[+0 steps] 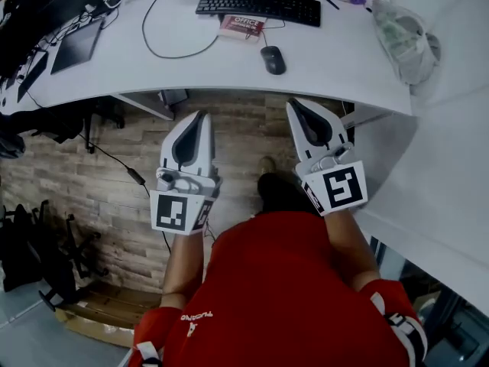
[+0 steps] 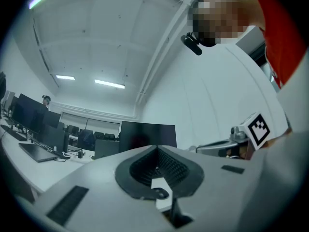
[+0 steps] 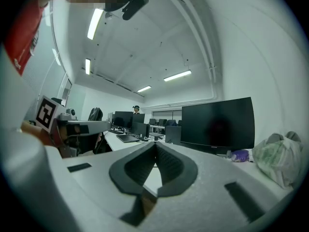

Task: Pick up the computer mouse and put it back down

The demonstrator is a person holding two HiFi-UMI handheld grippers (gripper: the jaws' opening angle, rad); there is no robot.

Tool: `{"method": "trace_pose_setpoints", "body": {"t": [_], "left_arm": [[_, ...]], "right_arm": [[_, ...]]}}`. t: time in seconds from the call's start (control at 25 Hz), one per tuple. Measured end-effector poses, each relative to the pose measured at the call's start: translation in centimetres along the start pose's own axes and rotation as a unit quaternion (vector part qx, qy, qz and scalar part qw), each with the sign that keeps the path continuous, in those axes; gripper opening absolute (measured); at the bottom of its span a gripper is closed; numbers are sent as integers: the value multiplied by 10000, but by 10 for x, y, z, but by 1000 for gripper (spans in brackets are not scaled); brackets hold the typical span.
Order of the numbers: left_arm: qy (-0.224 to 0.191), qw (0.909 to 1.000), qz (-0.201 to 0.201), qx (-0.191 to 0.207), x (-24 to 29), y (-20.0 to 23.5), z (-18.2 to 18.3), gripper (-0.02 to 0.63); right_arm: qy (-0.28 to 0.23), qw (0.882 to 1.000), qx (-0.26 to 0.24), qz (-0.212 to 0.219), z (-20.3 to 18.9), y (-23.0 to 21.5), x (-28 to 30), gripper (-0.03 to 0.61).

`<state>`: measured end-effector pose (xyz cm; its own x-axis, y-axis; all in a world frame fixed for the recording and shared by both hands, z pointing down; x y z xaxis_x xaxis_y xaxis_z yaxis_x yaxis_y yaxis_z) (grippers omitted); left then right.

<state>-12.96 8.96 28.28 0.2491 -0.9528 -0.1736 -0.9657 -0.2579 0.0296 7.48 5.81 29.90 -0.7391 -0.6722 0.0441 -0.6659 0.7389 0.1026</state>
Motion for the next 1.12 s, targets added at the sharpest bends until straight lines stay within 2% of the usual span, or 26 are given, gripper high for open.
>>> {"method": "trace_pose_setpoints", "body": {"t": [0.24, 0.48, 0.68, 1.12], "left_arm": [[111, 9999, 26, 117, 82, 13, -19, 9], [260, 9995, 87, 178, 129, 26, -34, 9], [269, 9995, -16, 193, 158, 37, -40, 9], [461, 9970, -608, 148, 196, 56, -65, 9]], "right_arm": [[195, 9997, 90, 123, -19, -63, 58, 5], [504, 9984, 237, 59, -41, -101, 98, 8], [849, 9956, 400, -68, -61, -118, 122, 77], [1733, 9802, 779, -562, -113, -133, 168, 213]]}}
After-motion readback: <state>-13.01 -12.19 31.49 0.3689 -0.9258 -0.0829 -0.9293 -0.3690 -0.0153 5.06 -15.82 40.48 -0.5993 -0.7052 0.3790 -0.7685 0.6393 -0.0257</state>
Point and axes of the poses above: the fingertips, and each gripper's own axes: x forward along the fingers, y to its left, z out of its top, the point moved 7 cm from there along -x, backward along the fingers, and after that the axes turned 9 degrees about z, right-handed, at the moved point
